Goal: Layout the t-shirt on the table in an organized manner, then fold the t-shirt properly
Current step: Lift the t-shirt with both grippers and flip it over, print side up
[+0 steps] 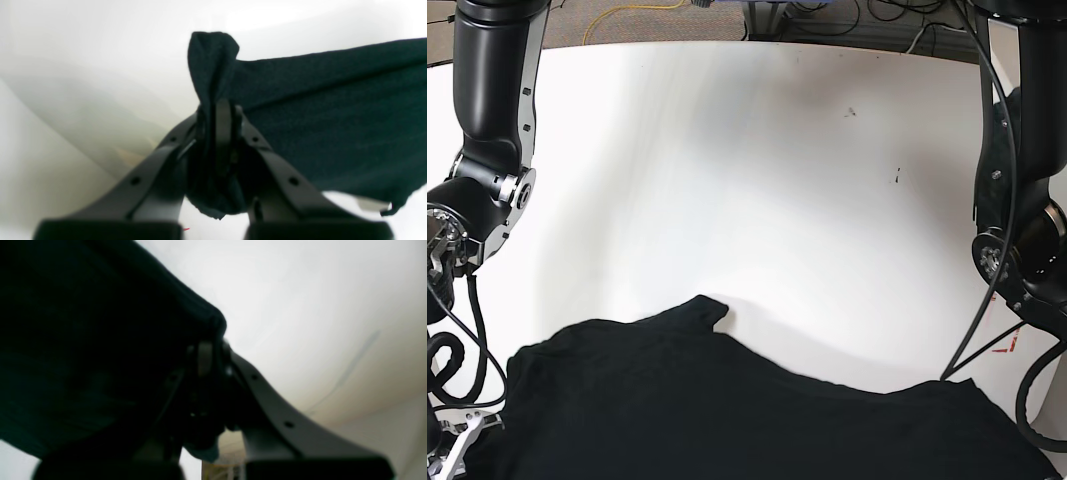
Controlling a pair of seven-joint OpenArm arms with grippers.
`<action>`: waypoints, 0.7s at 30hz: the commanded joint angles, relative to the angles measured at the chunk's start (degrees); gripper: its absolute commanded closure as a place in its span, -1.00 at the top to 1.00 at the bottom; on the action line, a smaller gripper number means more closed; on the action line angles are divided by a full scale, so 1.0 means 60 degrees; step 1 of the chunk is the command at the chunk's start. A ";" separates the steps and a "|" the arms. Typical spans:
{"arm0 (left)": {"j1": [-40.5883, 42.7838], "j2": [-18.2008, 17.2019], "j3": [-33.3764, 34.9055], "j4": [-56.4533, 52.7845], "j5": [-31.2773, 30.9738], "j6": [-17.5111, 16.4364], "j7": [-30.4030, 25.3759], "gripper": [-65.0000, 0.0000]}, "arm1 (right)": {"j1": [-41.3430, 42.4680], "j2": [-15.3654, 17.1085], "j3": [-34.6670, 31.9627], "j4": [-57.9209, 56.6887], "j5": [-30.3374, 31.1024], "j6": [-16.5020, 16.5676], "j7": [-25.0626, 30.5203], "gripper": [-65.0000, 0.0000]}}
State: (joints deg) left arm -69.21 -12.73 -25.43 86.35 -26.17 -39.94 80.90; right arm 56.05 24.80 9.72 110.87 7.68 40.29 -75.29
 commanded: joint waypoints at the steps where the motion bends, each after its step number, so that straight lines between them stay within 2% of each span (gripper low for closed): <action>1: 0.0202 -0.0069 0.0011 0.0093 0.0062 -0.0009 -0.0151 -1.00 | -0.0089 0.0138 0.0088 0.0166 -0.0247 -0.0049 -0.0060 -0.96; 4: 0.0817 -0.0127 0.0011 0.0107 0.0062 -0.0009 -0.0151 -1.00 | -0.0895 0.0285 0.0381 0.0328 -0.0247 -0.0049 -0.0060 -0.97; 11: 0.2956 -0.0186 -0.0033 0.1191 -0.0216 -0.0009 -0.0151 -1.00 | -0.3459 0.0226 0.1392 0.0826 -0.0247 -0.0049 -0.0060 -0.98; 17: 0.5257 -0.0200 -0.0047 0.2452 -0.0568 -0.0009 -0.0151 -1.00 | -0.5774 -0.0536 0.2857 0.0870 -0.0247 -0.0049 -0.0031 -0.98; 21: 0.6824 -0.0200 -0.0047 0.3199 -0.0759 -0.0009 -0.0151 -1.00 | -0.6990 -0.0946 0.3384 0.0870 -0.0247 -0.0049 -0.0016 -0.98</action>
State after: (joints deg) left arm -29.08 -12.69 -25.36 103.11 -32.34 -39.88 80.75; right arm 14.59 18.41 29.04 115.15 9.21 40.42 -75.35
